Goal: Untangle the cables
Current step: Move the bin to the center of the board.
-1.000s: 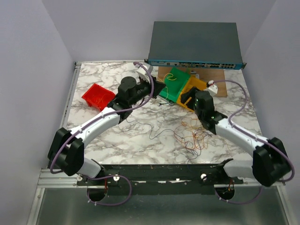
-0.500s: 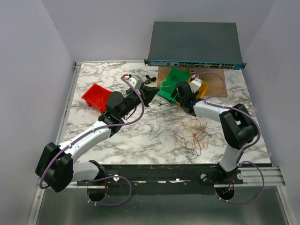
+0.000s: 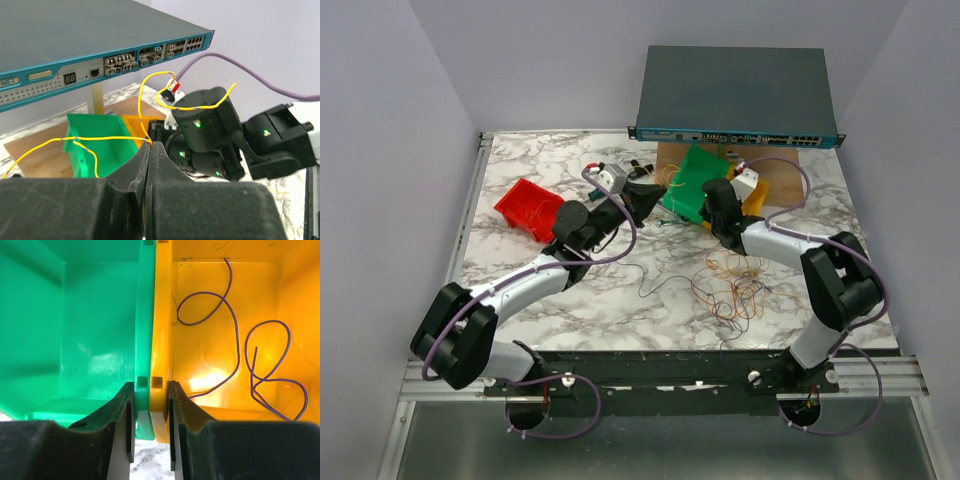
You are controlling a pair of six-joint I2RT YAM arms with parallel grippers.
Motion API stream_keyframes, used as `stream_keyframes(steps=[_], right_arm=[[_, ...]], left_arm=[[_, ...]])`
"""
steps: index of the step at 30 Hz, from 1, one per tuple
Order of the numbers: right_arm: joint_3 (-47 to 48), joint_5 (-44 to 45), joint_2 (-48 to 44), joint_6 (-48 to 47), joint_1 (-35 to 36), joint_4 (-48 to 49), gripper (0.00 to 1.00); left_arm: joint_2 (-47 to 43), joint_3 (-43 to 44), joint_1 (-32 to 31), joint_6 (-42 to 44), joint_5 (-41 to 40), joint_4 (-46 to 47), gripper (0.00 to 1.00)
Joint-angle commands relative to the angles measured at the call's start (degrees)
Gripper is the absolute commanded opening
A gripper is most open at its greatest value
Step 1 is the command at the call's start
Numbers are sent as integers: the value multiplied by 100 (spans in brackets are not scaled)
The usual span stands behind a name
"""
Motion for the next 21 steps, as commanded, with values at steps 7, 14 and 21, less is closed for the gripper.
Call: stream_keyframes(steps=[7, 14, 21], right_arm=[[-1138, -837, -844, 295, 397, -709, 17], [-1520, -914, -1485, 351, 581, -966, 81], [-1509, -486, -2767, 113, 577, -1521, 83]], left_arm=[[902, 374, -222, -888, 406, 1402, 0], [1292, 416, -574, -1192, 369, 1978, 0], [1925, 494, -614, -1665, 253, 2662, 0]])
